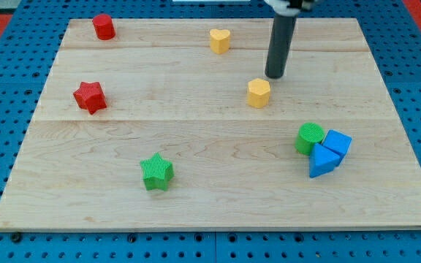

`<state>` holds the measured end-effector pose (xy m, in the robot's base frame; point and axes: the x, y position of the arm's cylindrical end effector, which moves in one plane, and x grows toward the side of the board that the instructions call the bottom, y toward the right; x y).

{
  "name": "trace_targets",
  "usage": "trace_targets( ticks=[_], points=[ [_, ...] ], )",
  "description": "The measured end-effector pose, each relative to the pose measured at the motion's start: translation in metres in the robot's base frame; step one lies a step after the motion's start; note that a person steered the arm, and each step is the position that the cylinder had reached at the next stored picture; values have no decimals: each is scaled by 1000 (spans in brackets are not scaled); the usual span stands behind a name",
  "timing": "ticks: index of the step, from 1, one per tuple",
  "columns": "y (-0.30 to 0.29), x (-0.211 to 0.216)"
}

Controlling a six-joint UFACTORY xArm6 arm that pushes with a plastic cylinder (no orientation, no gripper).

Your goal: Push the yellow hexagon into the green circle

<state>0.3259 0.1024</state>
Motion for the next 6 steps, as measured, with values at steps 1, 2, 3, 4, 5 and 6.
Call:
trace_targets(
  ticks=[1,2,3,4,5,6],
  points=[
    [-48,22],
    [-17,61],
    [17,69],
    [48,52],
    [40,76],
    [25,95]
  ],
)
